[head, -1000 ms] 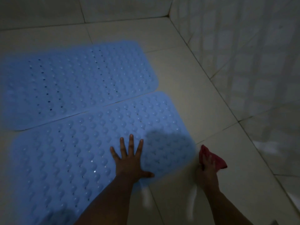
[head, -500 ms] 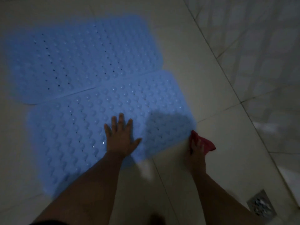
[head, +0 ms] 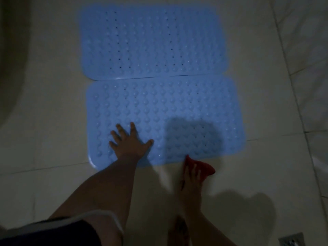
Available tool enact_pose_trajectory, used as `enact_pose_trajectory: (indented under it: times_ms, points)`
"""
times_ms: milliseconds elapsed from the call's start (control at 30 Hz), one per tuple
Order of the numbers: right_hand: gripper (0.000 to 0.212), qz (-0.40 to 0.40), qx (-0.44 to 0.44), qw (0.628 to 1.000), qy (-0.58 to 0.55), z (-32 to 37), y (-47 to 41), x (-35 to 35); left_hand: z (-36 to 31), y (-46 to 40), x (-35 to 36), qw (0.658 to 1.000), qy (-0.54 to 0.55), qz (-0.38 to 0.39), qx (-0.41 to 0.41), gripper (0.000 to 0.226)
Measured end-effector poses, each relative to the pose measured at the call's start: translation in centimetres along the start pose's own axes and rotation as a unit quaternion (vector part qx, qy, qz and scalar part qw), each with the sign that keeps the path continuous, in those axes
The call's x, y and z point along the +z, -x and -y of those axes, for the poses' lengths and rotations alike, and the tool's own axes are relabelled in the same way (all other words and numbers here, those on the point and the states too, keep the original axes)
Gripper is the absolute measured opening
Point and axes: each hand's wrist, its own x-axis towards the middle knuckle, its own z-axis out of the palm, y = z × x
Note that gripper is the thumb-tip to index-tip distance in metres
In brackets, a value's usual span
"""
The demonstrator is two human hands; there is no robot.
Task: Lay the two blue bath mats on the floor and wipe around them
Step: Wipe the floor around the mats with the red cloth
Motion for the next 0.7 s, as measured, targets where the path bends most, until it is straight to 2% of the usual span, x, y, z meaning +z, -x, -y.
enact_pose_trajectory:
  times_ms: [233, 333, 467, 567, 700]
  points:
    - [0.076, 0.096, -0.155, 0.979, 0.086, 6.4, 3.9, 2.1, 3.4, -1.2, -3.5, 0.998, 0.026, 0.014, 0.049, 0.103]
    - [0.075, 0.113, -0.154, 0.977, 0.099, 8.8, 4.4, 2.7, 5.4, -0.3, -3.8, 0.996, 0.041, -0.020, 0.077, 0.098]
    - [0.071, 0.145, -0.182, 0.964, 0.130, 10.4, 4.2, 3.0, 8.6, 1.7, -2.8, 0.993, 0.083, -0.075, 0.027, 0.083]
    - [0.065, 0.196, -0.253, 0.931, 0.175, 12.0, 4.8, 4.3, 12.3, 3.7, -2.4, 0.989, 0.113, -0.091, -0.032, 0.074]
    - [0.067, 0.212, -0.365, 0.879, 0.220, 15.9, 5.6, 5.1, 16.4, 6.0, -2.4, 0.975, 0.163, -0.107, -0.105, 0.071]
